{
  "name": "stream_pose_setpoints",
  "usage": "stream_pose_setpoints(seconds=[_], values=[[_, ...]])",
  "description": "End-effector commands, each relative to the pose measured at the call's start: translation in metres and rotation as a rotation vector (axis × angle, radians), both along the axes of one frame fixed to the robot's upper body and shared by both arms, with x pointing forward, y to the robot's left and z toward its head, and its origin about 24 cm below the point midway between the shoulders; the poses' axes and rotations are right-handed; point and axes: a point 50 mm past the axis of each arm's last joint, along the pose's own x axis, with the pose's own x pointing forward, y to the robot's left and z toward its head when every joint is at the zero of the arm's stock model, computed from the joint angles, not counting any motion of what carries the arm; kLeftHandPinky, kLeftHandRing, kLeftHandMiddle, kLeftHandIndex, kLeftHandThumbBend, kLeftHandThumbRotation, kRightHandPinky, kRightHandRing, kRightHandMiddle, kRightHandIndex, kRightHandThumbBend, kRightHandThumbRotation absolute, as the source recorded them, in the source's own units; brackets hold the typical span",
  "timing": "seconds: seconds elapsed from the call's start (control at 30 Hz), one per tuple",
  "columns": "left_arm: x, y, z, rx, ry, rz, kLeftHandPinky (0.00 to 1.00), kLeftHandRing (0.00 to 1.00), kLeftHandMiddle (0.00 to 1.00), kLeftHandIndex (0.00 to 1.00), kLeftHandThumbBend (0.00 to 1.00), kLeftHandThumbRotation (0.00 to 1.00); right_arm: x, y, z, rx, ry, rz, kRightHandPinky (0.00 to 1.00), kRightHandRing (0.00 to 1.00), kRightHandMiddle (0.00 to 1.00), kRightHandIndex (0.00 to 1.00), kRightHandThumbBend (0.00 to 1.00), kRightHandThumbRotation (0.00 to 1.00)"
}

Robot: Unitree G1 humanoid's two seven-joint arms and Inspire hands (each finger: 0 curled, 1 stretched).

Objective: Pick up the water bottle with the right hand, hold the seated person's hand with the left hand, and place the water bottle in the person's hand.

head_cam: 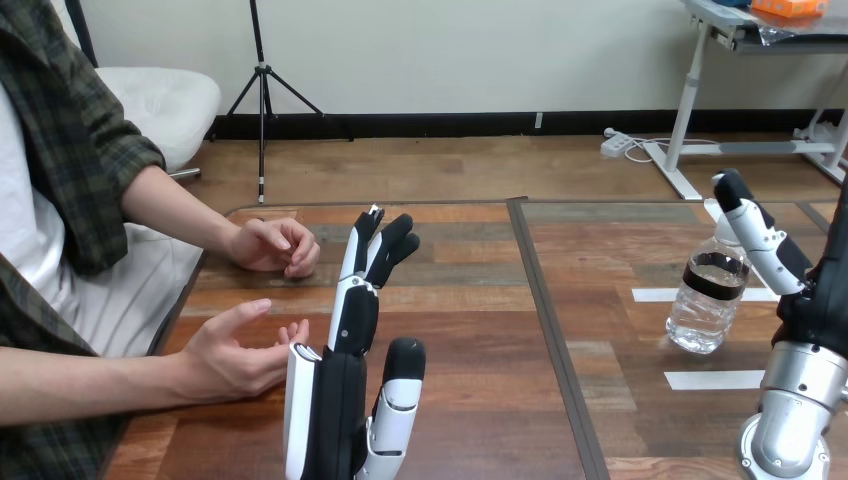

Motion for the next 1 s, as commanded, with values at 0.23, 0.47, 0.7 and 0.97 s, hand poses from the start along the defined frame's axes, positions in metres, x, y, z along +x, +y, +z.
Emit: stream_pose_setpoints(seconds=[0.23,0.47,0.7,0.97], values=[[0.010,-0.010,0.012,-0.056,-0.045,-0.003,0.95,0.88,0.91,0.97,0.42,1.00,0.024,0.001,0.021,-0.004,-0.037,0.042,1.00,1.00,1.00,0.95,1.00,0.56],[0.009,-0.010,0.011,-0.058,-0.047,-0.005,0.95,0.88,0.90,0.97,0.43,1.00,0.027,0.001,0.019,0.046,-0.013,0.078,1.00,1.00,1.00,0.95,1.00,0.52],[0.009,-0.009,0.012,-0.057,-0.049,-0.002,0.95,0.87,0.90,0.97,0.43,1.00,0.030,0.002,0.017,0.077,0.011,0.106,1.00,1.00,1.00,0.95,1.00,0.49],[0.009,-0.009,0.012,-0.057,-0.047,-0.005,0.95,0.87,0.90,0.97,0.43,1.00,0.033,0.005,0.018,0.082,0.023,0.153,1.00,1.00,1.00,0.94,0.99,0.44]])
